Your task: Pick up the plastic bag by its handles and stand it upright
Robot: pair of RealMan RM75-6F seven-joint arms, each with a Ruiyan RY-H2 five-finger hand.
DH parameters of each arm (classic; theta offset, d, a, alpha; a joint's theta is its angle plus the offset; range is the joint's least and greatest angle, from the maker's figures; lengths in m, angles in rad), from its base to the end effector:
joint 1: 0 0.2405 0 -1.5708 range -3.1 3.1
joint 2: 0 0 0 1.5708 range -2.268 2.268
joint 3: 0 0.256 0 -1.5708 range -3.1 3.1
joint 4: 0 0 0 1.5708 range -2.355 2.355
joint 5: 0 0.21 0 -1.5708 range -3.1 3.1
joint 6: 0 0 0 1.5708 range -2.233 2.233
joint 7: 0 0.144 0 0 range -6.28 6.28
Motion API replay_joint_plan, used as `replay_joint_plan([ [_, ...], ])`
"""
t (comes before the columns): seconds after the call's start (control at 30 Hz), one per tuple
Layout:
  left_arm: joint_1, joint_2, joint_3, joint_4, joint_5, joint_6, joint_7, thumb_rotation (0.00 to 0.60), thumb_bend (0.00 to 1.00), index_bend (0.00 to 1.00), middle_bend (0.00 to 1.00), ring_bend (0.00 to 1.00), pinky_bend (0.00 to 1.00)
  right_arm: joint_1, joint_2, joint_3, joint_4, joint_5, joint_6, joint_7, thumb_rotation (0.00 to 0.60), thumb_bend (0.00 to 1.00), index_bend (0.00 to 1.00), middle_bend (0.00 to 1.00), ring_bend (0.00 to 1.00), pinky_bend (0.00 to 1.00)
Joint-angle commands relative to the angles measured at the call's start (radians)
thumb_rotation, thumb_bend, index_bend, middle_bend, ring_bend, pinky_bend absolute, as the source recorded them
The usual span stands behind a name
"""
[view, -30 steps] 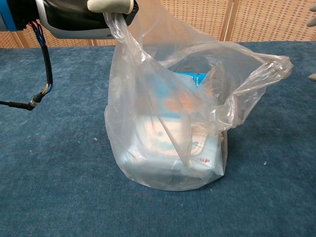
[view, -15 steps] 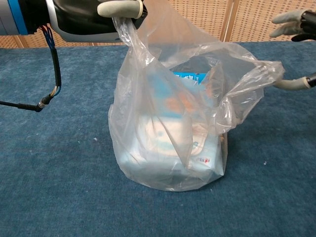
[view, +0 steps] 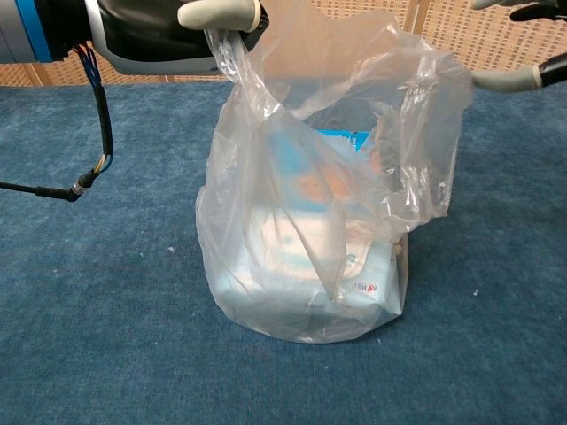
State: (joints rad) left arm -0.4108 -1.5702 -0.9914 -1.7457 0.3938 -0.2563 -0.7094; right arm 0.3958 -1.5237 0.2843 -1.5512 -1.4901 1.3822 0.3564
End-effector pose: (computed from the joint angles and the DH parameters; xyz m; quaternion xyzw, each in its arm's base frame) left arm -0.0387 0.3171 0.0438 0.1429 0.8775 0.3315 0.3157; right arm -0.1811 -0.2943 0.0658 0.4753 -0.4734 0.6611 0.3361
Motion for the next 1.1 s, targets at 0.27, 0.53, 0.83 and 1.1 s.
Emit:
replay_joint_plan([
  [0.27,0.000,-0.004,0.003,0.008,-0.007,0.000,0.002,0.000,0.33,0.66,0.84,0.96,0.94,-0.007,-0.039,0.042,-0.042,0.036,0.074,0.003,0.600,0.30,0.32,0.37,0.29,0.26],
  [0.53,-0.002,0.000,-0.009,0.009,-0.007,-0.013,0.011,0.000,0.33,0.66,0.84,0.96,0.94,-0.009,0.040,0.010,0.009,0.031,0.023,-0.023,0.600,0.28,0.32,0.32,0.23,0.18],
  [0.83,0.006,0.007,-0.018,0.013,-0.013,-0.010,0.016,0.000,0.33,0.66,0.84,0.96,0.94,-0.039,0.165,-0.078,0.035,-0.008,-0.032,-0.059,0.600,0.22,0.17,0.22,0.14,0.12],
  [1.1,-0.001,0.003,-0.017,0.010,-0.012,-0.002,0.021,0.000,0.33,0.66,0.84,0.96,0.94,-0.044,0.174,-0.128,-0.014,-0.026,-0.057,-0.104,0.600,0.19,0.13,0.20,0.12,0.11],
])
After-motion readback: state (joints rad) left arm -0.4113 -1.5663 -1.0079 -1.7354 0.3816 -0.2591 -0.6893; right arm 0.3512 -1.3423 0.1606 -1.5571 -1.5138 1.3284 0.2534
